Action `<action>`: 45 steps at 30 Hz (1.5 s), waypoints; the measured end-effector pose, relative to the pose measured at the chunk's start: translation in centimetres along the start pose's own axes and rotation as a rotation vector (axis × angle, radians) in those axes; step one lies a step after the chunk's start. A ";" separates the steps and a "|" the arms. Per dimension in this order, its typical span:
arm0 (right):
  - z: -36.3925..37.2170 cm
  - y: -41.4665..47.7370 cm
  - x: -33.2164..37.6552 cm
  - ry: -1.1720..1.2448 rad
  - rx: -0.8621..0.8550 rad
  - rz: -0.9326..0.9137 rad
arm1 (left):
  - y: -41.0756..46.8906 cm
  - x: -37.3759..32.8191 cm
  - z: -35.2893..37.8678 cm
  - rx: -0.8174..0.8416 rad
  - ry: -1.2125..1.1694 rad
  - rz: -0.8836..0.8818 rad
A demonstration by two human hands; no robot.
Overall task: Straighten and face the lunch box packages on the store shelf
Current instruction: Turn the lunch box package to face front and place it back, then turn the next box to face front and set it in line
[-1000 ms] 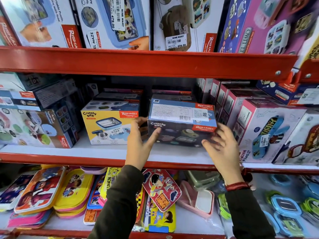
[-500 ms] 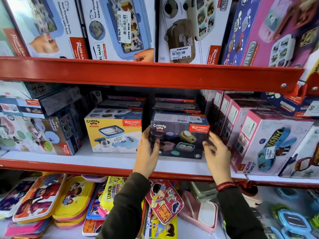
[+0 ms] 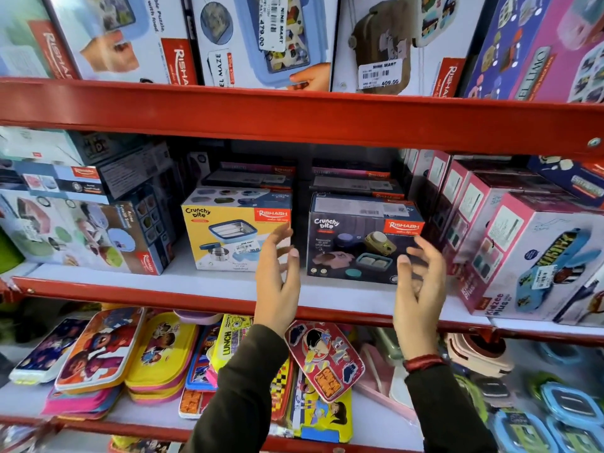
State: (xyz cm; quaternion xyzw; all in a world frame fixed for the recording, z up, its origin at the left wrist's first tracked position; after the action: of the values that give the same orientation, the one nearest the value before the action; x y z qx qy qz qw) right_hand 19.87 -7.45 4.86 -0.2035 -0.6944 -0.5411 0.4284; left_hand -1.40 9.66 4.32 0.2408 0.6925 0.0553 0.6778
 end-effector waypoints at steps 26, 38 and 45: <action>19.3 -8.3 2.6 -0.137 0.659 0.259 | 4.9 6.0 -15.0 0.078 0.172 -0.273; 15.6 -7.2 6.3 -0.031 0.471 -0.022 | 4.7 3.4 -18.6 -0.012 0.052 -0.159; 14.6 -5.8 7.3 0.052 0.338 0.032 | 3.8 1.3 -18.8 0.029 -0.077 -0.106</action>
State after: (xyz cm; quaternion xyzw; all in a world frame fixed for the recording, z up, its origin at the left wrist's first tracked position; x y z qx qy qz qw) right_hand 6.11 2.81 6.78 -0.1255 -0.7608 -0.4147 0.4831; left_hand -18.48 18.24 6.11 0.2153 0.6786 0.0000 0.7023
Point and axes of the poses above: each hand's wrist, its own y-axis towards the middle knuckle, its own z-axis out of the palm, x = y × z, the point moved 10 cm from there along y, towards the middle knuckle, and after that the axes turned 5 degrees about -z, right-handed, at the moved point
